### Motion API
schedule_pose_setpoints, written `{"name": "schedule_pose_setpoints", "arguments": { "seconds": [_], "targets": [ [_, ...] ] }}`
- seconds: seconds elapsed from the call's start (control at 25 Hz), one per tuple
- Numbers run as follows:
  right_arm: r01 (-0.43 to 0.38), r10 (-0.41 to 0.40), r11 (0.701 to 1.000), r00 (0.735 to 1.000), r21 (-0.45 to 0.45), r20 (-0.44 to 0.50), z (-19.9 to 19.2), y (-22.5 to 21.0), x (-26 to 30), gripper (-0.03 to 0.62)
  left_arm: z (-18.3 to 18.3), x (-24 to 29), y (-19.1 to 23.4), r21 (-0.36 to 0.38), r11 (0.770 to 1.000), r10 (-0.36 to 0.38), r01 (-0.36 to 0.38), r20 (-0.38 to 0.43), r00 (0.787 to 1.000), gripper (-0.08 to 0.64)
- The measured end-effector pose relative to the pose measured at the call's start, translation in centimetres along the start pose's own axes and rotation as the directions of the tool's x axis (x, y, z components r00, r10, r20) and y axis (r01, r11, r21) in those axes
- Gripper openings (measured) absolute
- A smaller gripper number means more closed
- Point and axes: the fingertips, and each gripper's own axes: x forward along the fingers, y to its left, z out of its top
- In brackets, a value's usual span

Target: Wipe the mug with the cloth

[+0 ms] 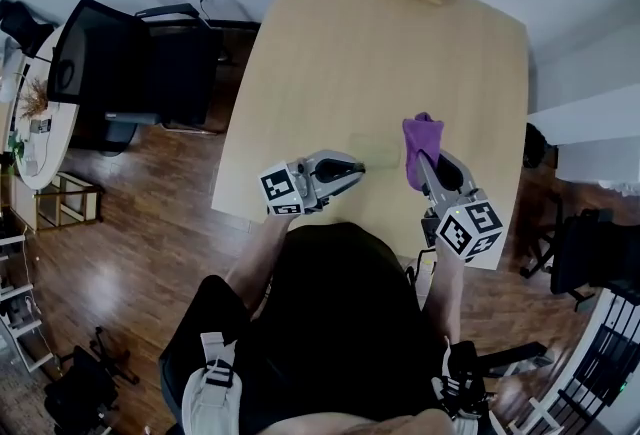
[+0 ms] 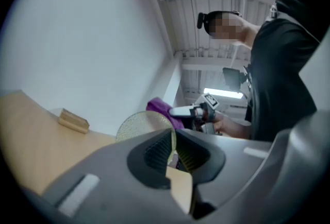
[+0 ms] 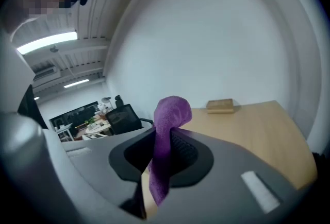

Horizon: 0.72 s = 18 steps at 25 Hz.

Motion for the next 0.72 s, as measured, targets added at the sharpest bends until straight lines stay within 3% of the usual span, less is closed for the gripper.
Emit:
{"name": "schedule_pose_setpoints", "arguments": {
  "seconds": [0.12, 0.24, 0.36, 0.48, 0.52, 0.6, 0.68, 0.72],
  "targets": [
    [-0.124, 0.123, 0.988, 0.992, -0.096, -0.015, 1.1, 5.3, 1.9, 0.064, -0.3, 1.1, -0.5, 0.065, 0.998, -0.009, 0.012, -0.043, 0.999, 0.044],
    [-0.174, 0.161, 0.966, 0.984, -0.19, -0.078, -0.1, 7.8, 3.7, 0.064, -0.1, 1.7, -0.6, 0.083, 0.996, -0.011, 0.014, -0.042, 0.999, 0.044],
    [-0.118, 0.102, 0.971, 0.991, -0.207, -0.087, -1.2, 5.8, 3.8, 0.064, 0.5, 1.6, -0.6, 0.024, 1.0, -0.003, 0.003, 0.0, 1.0, 0.044],
    [0.047, -0.063, 0.984, 0.994, -0.174, -0.088, -2.6, 0.1, 3.2, 0.064, 0.7, 0.5, 0.8, -0.117, 0.992, 0.051, -0.043, 0.066, 0.996, 0.044],
    [0.108, -0.121, 0.983, 0.989, -0.147, -0.085, -3.0, -1.9, 2.7, 0.064, 0.8, 0.2, 1.6, -0.191, 0.979, 0.088, -0.069, 0.097, 0.991, 0.044],
    [0.18, -0.184, 0.98, 0.982, -0.089, -0.042, -2.7, -3.8, 1.5, 0.064, 1.1, -0.4, 3.3, -0.357, 0.928, 0.176, -0.108, 0.162, 0.971, 0.044],
    [0.17, -0.167, 0.982, 0.985, -0.084, 0.035, -1.3, -2.7, 0.8, 0.064, 1.2, -0.6, 4.3, -0.479, 0.87, 0.237, -0.118, 0.196, 0.951, 0.044],
    [0.143, -0.136, 0.984, 0.988, -0.104, 0.069, -0.6, -1.3, 0.9, 0.064, 1.2, -0.4, 4.5, -0.512, 0.851, 0.25, -0.116, 0.201, 0.947, 0.044]
  ]
}}
